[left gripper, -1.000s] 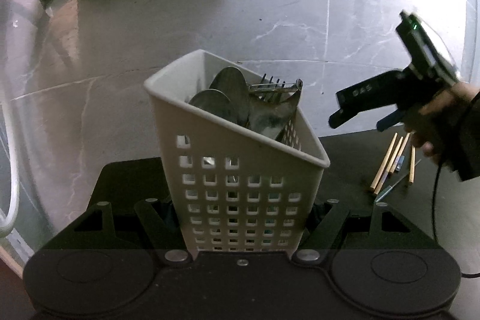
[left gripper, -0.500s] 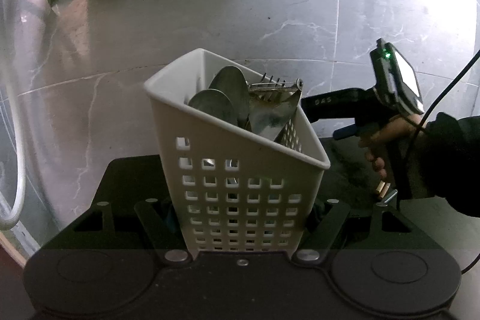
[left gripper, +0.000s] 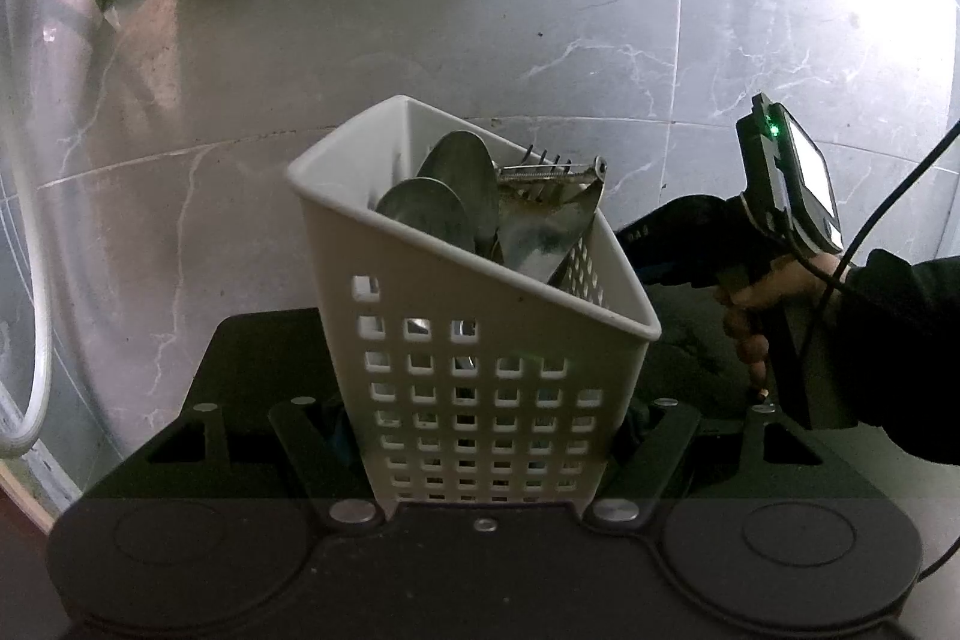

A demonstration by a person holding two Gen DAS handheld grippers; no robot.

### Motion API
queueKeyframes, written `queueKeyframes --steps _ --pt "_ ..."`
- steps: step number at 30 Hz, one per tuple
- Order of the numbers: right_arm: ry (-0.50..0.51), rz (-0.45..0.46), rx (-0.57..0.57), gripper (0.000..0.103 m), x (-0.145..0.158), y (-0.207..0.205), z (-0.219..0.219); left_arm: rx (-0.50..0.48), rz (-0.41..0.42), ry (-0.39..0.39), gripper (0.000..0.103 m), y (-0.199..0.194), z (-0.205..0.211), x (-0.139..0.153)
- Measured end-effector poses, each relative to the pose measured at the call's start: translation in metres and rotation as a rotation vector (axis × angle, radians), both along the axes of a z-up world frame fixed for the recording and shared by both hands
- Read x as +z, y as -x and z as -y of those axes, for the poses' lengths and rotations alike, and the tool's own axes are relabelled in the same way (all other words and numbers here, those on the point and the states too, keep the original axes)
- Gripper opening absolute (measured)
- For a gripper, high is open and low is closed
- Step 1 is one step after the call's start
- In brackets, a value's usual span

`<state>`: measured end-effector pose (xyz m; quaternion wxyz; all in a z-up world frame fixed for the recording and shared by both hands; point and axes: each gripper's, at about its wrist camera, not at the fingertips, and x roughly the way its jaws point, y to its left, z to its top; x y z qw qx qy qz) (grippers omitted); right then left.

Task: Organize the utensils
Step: 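Grasp the second silver spoon on the table with the right gripper, then lift the second spoon with the right gripper and drop it into the basket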

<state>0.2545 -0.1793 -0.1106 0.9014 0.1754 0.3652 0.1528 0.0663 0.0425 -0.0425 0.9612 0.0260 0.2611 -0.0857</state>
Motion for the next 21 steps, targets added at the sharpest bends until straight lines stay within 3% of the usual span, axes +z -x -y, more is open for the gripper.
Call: queueKeyframes --steps 7,21 --pt "-0.021 0.045 -0.034 0.002 0.011 0.022 0.009 -0.005 0.002 0.000 0.076 0.000 -0.001 -0.001" --pt "0.177 0.191 -0.104 0.001 0.132 0.099 0.029 -0.083 0.015 0.008 0.076 0.000 -0.014 -0.004"
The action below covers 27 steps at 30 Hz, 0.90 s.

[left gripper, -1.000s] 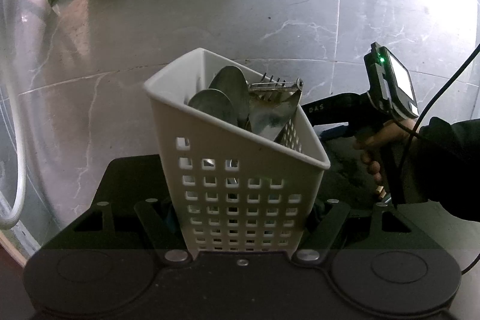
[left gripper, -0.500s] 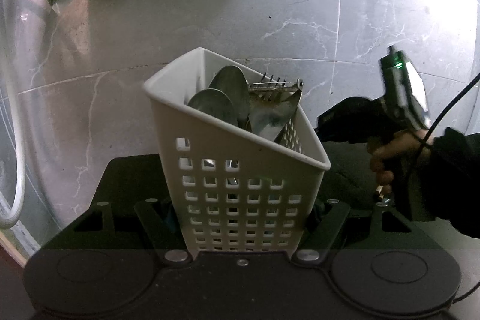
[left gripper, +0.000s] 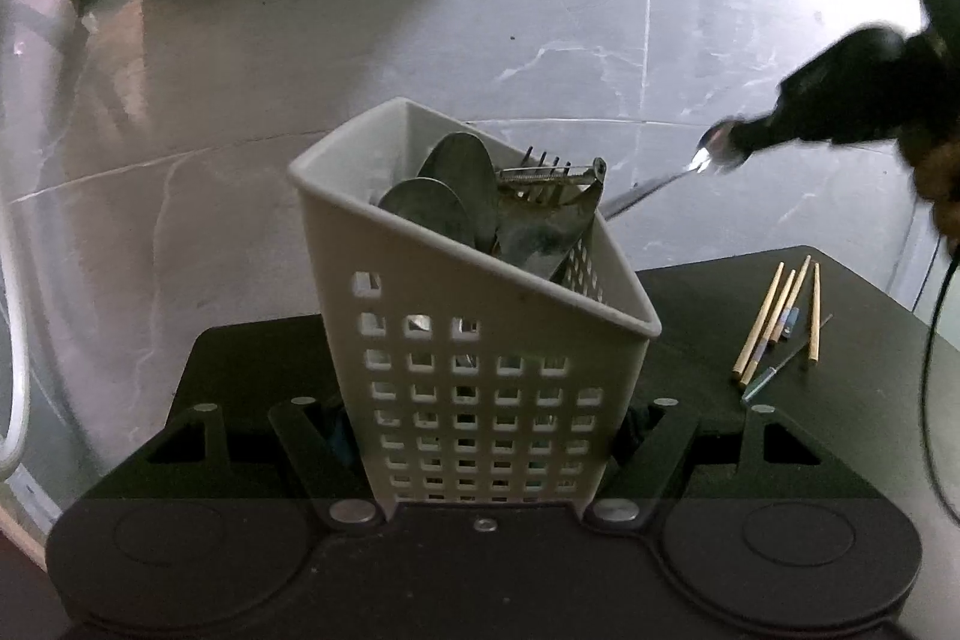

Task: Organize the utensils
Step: 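Lift the second spoon with the right gripper and drop it into the basket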

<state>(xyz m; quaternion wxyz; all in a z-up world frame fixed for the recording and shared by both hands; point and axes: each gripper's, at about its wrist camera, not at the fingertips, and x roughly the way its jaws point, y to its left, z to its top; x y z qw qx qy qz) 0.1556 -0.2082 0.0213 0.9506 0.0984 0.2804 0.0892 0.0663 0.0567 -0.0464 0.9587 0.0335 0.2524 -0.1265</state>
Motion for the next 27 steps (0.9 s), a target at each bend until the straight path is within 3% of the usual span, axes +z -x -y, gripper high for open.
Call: queueKeyframes --steps 12,19,27 --pt "0.052 0.175 0.094 0.001 0.097 0.068 -0.008 -0.041 0.007 0.005 0.076 0.004 -0.007 0.000" --pt "0.107 0.206 0.207 0.001 0.119 0.087 -0.040 -0.058 0.008 0.007 0.076 0.005 -0.011 0.002" --pt "0.199 0.145 0.360 0.001 0.109 0.097 -0.075 -0.068 0.006 0.005 0.076 0.005 -0.013 0.003"
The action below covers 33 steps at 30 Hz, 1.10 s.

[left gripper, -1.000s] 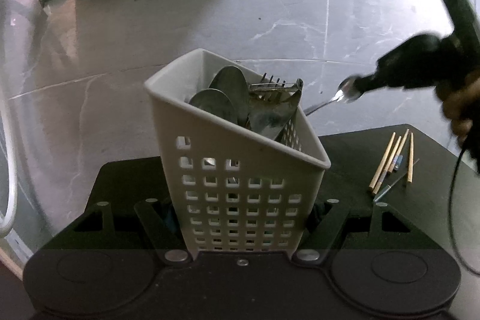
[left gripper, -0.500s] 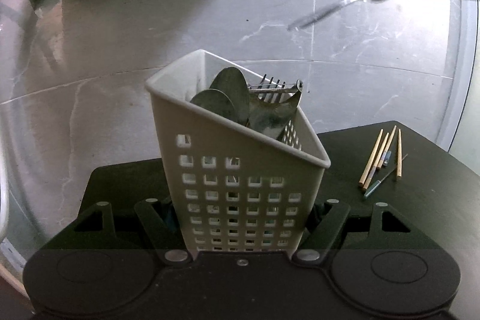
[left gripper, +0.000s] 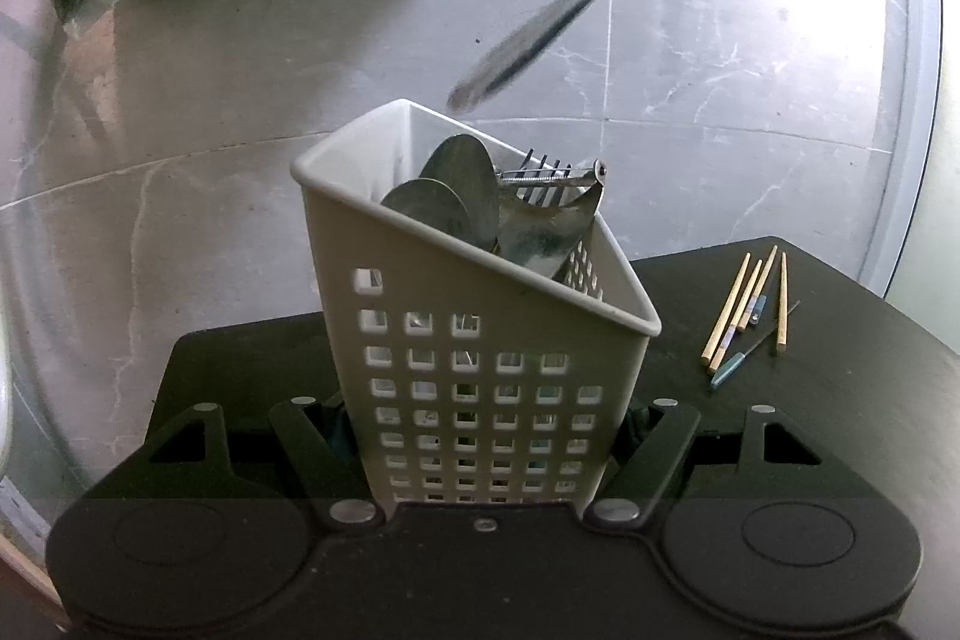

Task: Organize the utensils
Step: 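Lift the second spoon with the right gripper and drop it into the basket, then move the right gripper to the wooden chopsticks and grasp one chopstick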

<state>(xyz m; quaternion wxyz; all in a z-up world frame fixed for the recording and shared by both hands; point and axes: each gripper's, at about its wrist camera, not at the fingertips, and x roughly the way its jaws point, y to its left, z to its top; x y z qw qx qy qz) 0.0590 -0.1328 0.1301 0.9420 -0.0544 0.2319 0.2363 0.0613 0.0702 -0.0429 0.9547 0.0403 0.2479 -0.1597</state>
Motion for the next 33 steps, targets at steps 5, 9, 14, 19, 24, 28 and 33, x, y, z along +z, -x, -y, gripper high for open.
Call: queueKeyframes --steps 5,9,14,19,24,28,33 --pt "0.086 -0.031 0.087 0.001 -0.012 0.008 -0.020 -0.004 -0.001 -0.002 0.076 0.000 -0.001 0.001" --pt "0.192 -0.025 0.150 0.001 -0.023 0.017 -0.040 -0.003 -0.001 -0.002 0.076 0.000 -0.001 0.001" --pt "0.234 -0.036 0.196 0.008 -0.036 0.019 -0.057 -0.001 0.000 -0.001 0.076 0.000 -0.001 0.002" --pt "0.178 -0.063 0.191 0.057 -0.041 0.016 -0.055 0.001 -0.001 -0.002 0.076 -0.001 0.001 0.001" --pt "0.012 -0.070 0.119 0.091 -0.038 0.015 -0.025 0.000 -0.002 -0.002 0.076 -0.001 0.001 0.001" --pt "-0.098 -0.072 0.007 0.098 -0.043 0.022 0.014 0.001 -0.003 -0.003 0.076 -0.001 0.001 0.001" --pt "-0.135 -0.130 -0.186 0.102 -0.066 0.029 0.075 0.005 -0.009 -0.008 0.076 -0.002 0.004 0.002"
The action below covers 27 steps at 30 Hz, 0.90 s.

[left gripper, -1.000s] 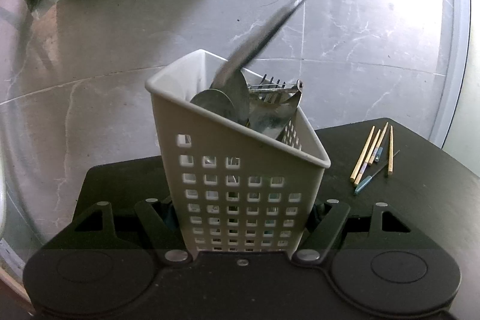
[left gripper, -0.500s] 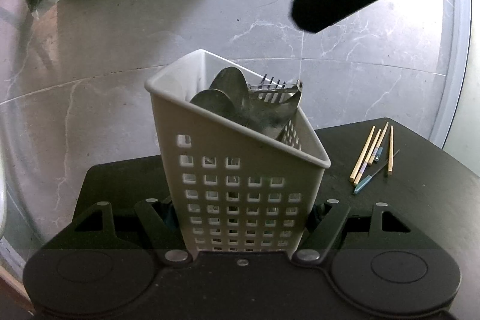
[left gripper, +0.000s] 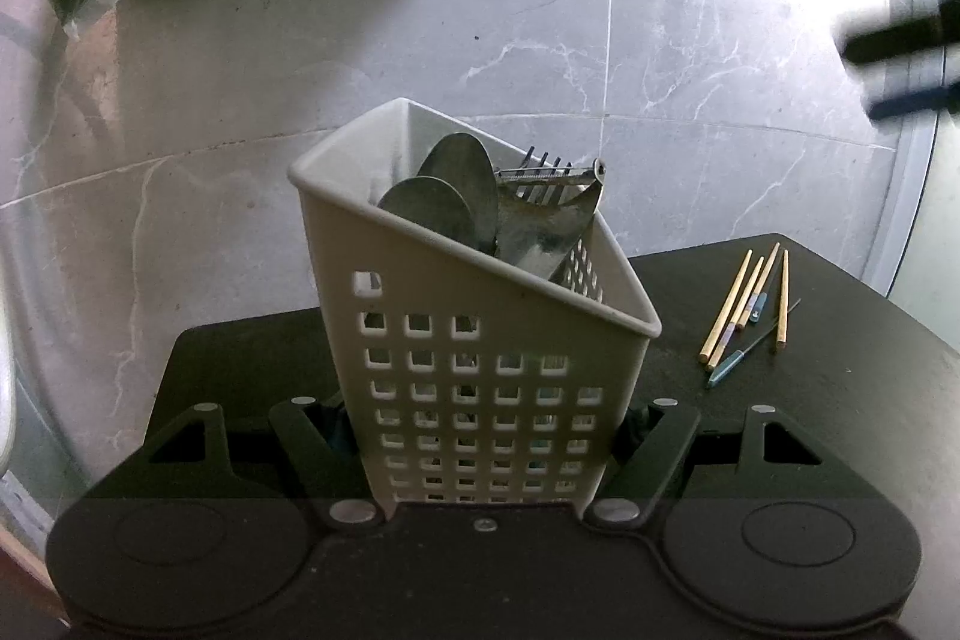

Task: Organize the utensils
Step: 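Move the right gripper to the wooden chopsticks and grasp one chopstick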

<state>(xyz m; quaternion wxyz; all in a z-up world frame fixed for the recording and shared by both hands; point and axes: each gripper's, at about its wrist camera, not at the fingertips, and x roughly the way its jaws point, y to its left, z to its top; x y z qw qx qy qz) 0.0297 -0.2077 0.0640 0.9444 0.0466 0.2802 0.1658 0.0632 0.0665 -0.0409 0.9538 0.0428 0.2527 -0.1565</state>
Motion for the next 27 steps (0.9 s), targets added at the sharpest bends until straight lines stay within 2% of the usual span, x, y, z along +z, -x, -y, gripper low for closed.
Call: queueKeyframes --steps 3,7,11,13,15,17,22,25,27 --pt "0.042 -0.099 -0.117 0.102 -0.025 -0.006 0.032 0.009 -0.005 -0.004 0.076 0.000 0.003 0.001" --pt "0.097 -0.221 -0.221 0.102 -0.061 -0.024 0.063 0.028 -0.015 -0.008 0.076 0.001 0.008 0.002" --pt "-0.001 -0.324 -0.306 0.102 -0.092 -0.045 0.091 0.054 -0.026 -0.020 0.076 0.002 0.014 0.004" --pt "-0.034 -0.343 -0.358 0.102 -0.103 -0.055 0.099 0.069 -0.030 -0.022 0.076 0.003 0.017 0.004" --pt "-0.037 -0.364 -0.407 0.092 -0.114 -0.066 0.102 0.082 -0.033 -0.025 0.076 0.003 0.020 0.004" --pt "-0.058 -0.378 -0.426 0.088 -0.122 -0.077 0.103 0.093 -0.035 -0.026 0.076 0.004 0.023 0.004" --pt "-0.080 -0.360 -0.468 0.082 -0.128 -0.099 0.107 0.113 -0.036 -0.026 0.076 0.005 0.027 0.005" --pt "-0.080 -0.365 -0.499 0.072 -0.133 -0.115 0.114 0.121 -0.036 -0.026 0.076 0.005 0.029 0.005" --pt "-0.059 -0.381 -0.514 0.060 -0.136 -0.124 0.117 0.124 -0.036 -0.025 0.076 0.006 0.029 0.005"
